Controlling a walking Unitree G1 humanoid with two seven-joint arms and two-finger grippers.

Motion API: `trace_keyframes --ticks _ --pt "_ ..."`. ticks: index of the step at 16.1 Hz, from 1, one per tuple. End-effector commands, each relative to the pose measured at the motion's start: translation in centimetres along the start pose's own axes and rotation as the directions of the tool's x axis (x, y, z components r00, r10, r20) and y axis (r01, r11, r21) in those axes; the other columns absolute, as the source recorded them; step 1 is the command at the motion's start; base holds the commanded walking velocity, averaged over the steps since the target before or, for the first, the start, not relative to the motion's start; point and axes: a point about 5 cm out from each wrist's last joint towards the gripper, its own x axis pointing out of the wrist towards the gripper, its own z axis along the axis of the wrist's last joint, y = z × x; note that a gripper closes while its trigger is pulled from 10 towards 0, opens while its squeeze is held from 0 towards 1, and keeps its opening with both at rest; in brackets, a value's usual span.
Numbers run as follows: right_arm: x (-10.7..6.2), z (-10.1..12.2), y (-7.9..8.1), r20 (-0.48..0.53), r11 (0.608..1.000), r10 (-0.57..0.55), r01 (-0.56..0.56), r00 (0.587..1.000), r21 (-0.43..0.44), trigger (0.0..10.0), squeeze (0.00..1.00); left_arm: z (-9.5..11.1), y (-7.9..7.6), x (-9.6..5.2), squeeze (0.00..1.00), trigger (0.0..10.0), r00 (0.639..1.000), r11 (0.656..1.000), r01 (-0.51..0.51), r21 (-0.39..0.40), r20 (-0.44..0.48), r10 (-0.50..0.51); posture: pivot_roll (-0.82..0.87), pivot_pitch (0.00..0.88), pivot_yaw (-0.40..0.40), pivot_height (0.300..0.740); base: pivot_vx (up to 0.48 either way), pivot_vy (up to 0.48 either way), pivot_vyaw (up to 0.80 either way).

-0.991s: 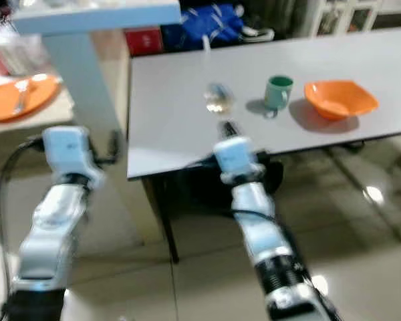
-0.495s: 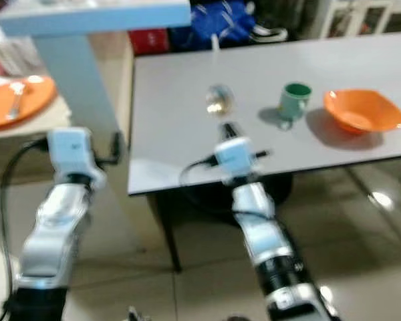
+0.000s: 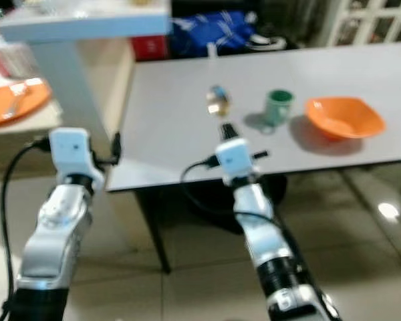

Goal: Setting the table

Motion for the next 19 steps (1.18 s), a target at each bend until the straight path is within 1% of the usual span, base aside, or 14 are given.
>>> trace_keyframes --ticks 1,8,19 --pt "0.12 0.2 -0.77 0.014 1.0 -0.017 0.018 1.0 -0.015 0.0 0.17 0.37 -0.45 0.14 0.0 10.0 1.0 1.0 0.022 0.002 0.011 -0.022 -0.16 0.0 0.101 0.74 0.307 -0.368 0.0" --pt "0.06 0.07 -0.92 0.006 1.0 -0.022 0.022 1.0 -0.02 0.0 0.16 0.52 -1.16 0.04 0.0 10.0 0.998 0.998 0.055 -0.002 0.025 -0.055 -0.17 0.0 0.102 0.74 0.295 -0.374 0.0" --pt "0.12 0.07 -0.93 0.003 0.999 -0.026 0.026 1.0 -0.02 0.0 0.17 0.67 -1.27 0.22 0.0 10.0 0.997 0.998 0.069 0.009 0.03 -0.07 -0.17 0.0 0.106 0.74 0.279 -0.386 0.0"
